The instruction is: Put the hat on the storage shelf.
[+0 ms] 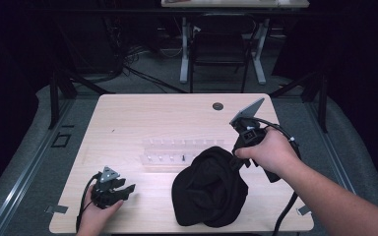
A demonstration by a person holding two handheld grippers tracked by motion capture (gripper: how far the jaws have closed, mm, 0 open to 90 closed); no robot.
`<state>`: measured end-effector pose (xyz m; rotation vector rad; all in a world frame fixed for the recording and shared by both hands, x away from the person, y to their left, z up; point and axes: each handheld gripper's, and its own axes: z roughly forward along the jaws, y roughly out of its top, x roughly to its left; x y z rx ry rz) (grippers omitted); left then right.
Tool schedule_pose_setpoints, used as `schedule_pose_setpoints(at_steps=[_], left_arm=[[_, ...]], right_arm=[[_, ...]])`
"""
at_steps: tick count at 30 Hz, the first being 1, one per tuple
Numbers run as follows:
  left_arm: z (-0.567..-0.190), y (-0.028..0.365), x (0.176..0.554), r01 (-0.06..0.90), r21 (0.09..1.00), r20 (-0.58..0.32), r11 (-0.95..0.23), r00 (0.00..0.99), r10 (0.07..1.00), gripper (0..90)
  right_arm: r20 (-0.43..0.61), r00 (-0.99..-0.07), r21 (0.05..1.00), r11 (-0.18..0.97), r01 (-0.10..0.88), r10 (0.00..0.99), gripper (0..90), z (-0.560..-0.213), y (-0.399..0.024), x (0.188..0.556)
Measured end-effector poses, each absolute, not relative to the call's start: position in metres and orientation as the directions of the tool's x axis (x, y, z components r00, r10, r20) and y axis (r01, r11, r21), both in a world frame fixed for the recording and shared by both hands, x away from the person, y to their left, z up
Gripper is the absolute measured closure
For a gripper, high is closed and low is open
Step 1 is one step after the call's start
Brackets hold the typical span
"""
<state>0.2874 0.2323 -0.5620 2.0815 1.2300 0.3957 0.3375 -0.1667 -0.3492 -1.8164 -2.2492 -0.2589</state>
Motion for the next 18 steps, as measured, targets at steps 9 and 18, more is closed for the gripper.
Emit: schedule_pose_setpoints(at_steps=[9, 18], left_arm=[[-0.562, 0.232, 0.288, 0.651, 0.686, -0.076, -0.325, 0.508, 0.858, 52.7], [-0.562, 0.232, 0.288, 0.652, 0.684, -0.074, -0.327, 0.509, 0.858, 52.7]], right_arm=[[0.324, -0.165, -0.010, 0.178, 0.984, 0.932, 88.1, -0.330, -0.168, 0.339], [0.390, -0.139, 0.002, 0.150, 0.989, 0.910, 88.1, -0.318, -0.179, 0.342]])
